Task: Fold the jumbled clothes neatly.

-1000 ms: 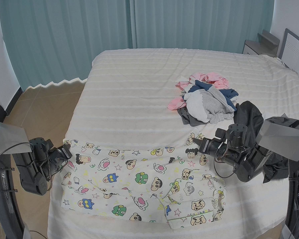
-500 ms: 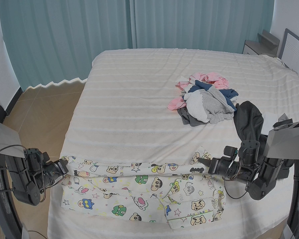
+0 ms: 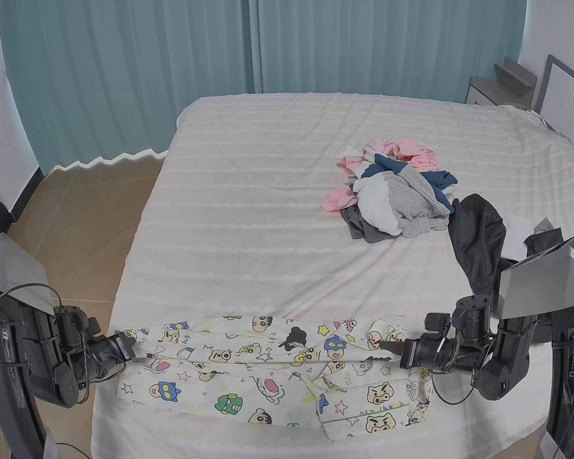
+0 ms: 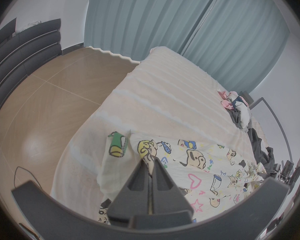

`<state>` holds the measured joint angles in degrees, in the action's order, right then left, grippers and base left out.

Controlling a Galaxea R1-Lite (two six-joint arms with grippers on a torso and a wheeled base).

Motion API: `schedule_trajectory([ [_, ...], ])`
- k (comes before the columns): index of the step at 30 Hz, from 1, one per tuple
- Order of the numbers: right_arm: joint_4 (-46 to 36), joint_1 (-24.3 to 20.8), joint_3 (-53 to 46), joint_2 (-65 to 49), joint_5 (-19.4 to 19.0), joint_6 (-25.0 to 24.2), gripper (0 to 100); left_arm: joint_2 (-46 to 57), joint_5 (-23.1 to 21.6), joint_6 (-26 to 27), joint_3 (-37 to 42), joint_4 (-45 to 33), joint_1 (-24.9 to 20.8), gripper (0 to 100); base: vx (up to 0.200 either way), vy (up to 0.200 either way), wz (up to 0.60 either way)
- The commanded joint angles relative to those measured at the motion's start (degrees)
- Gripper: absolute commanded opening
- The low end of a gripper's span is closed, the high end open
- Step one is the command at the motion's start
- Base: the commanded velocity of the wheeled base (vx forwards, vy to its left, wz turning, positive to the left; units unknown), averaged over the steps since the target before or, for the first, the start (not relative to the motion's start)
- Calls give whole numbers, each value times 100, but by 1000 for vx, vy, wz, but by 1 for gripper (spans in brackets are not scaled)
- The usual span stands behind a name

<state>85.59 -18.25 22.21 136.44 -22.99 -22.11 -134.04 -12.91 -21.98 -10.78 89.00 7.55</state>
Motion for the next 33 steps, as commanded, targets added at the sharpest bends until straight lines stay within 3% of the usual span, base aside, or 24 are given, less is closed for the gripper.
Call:
schedule_trajectory([
  [1, -25, 14, -24, 243, -4, 67, 0, -272, -1, 1, 32, 100, 10, 0, 0, 0, 0],
  [29, -236, 225, 240, 419, 58, 374, 0, -861, -133, 669, 146, 100, 116, 0, 0, 0, 0],
  [30, -236, 225, 231, 419, 58, 374, 0, -861, -133, 669, 137, 100, 116, 100, 0, 0, 0],
  [33, -245, 217, 196, 419, 58, 383, 0, -870, -133, 669, 120, 100, 124, 100, 0, 0, 0],
])
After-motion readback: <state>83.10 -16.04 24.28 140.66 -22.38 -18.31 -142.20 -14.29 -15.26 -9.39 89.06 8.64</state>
